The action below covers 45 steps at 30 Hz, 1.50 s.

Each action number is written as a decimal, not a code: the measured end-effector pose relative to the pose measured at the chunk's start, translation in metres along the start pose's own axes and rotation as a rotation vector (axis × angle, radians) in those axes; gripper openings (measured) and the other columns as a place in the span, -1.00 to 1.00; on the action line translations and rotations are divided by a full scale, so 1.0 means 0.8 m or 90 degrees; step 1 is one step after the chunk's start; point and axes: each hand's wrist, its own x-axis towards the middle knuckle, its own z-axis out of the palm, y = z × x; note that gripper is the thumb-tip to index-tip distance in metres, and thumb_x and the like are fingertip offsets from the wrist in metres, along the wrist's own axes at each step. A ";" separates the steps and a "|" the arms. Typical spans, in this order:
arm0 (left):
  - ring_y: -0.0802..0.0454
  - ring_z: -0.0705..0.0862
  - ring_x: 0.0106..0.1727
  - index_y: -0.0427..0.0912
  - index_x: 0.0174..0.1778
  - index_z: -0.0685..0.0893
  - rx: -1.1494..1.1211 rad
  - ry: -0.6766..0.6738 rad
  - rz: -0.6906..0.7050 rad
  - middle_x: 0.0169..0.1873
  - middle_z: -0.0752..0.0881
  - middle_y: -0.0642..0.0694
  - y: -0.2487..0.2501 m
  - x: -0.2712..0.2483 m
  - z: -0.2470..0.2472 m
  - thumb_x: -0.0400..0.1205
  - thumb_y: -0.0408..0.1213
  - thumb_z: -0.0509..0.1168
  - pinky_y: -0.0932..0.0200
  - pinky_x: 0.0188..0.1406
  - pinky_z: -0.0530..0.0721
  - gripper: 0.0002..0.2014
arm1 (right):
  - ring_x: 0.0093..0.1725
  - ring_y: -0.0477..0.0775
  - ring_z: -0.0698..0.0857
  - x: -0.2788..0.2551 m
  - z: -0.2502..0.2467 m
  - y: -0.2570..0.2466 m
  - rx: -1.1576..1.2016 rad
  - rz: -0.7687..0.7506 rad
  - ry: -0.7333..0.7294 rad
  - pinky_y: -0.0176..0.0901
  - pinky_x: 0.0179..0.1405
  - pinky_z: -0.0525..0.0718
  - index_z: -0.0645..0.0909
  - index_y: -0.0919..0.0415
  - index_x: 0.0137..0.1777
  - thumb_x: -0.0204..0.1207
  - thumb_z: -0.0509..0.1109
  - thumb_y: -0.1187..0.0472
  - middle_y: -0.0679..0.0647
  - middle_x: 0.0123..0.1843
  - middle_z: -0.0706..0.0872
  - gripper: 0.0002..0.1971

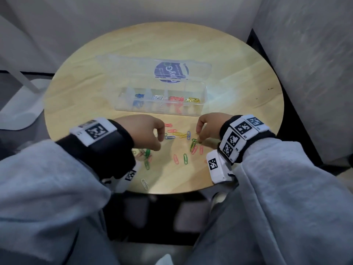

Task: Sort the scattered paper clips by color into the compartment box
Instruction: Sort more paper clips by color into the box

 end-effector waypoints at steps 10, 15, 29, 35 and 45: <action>-0.07 0.57 -0.10 0.02 -0.02 0.34 0.268 -0.137 0.083 -0.04 0.65 0.00 -0.011 -0.019 0.027 0.21 0.07 0.58 0.15 -0.27 0.43 -0.38 | -0.13 0.02 0.52 0.005 0.003 0.001 0.009 -0.011 0.000 -0.33 -0.43 0.36 0.55 0.13 -0.08 0.46 0.42 0.32 -0.05 -0.30 0.53 -0.88; -0.11 0.63 0.09 0.00 0.12 0.37 0.275 -0.149 0.095 0.09 0.65 -0.02 -0.009 -0.010 0.051 0.16 0.08 0.60 0.02 0.03 0.64 -0.27 | -0.08 0.03 0.49 0.006 0.007 0.006 0.015 -0.013 0.007 -0.33 -0.44 0.35 0.55 0.12 -0.08 0.48 0.41 0.34 -0.10 -0.33 0.48 -0.87; -0.02 0.55 -0.15 -0.06 -0.17 0.51 0.048 -0.042 0.030 -0.18 0.61 0.00 0.043 0.028 0.045 0.40 0.16 0.42 0.18 -0.42 0.34 -0.61 | -0.13 0.07 0.52 0.020 0.025 -0.004 -0.127 -0.039 -0.016 -0.30 -0.49 0.34 0.49 0.14 -0.07 0.47 0.32 0.38 0.06 -0.13 0.58 -0.86; -0.07 0.63 -0.21 -0.21 -0.06 0.75 0.038 -0.058 -0.008 -0.16 0.79 -0.13 0.066 0.042 0.058 0.40 -0.04 0.48 0.18 -0.30 0.49 -0.67 | -0.14 0.12 0.54 0.025 0.028 0.003 -0.114 -0.020 -0.020 -0.28 -0.45 0.39 0.47 0.15 -0.29 0.45 0.29 0.35 0.11 -0.17 0.60 -0.86; -0.06 0.67 -0.16 -0.14 -0.23 0.72 -0.029 -0.068 -0.034 -0.25 0.75 -0.07 0.053 0.036 0.056 0.40 -0.31 0.43 0.24 -0.30 0.51 -0.93 | -0.43 -0.04 0.45 0.027 0.010 0.009 0.102 -0.012 -0.003 -0.25 -0.48 0.40 0.42 0.08 -0.35 0.49 0.28 0.27 0.01 -0.31 0.55 -0.80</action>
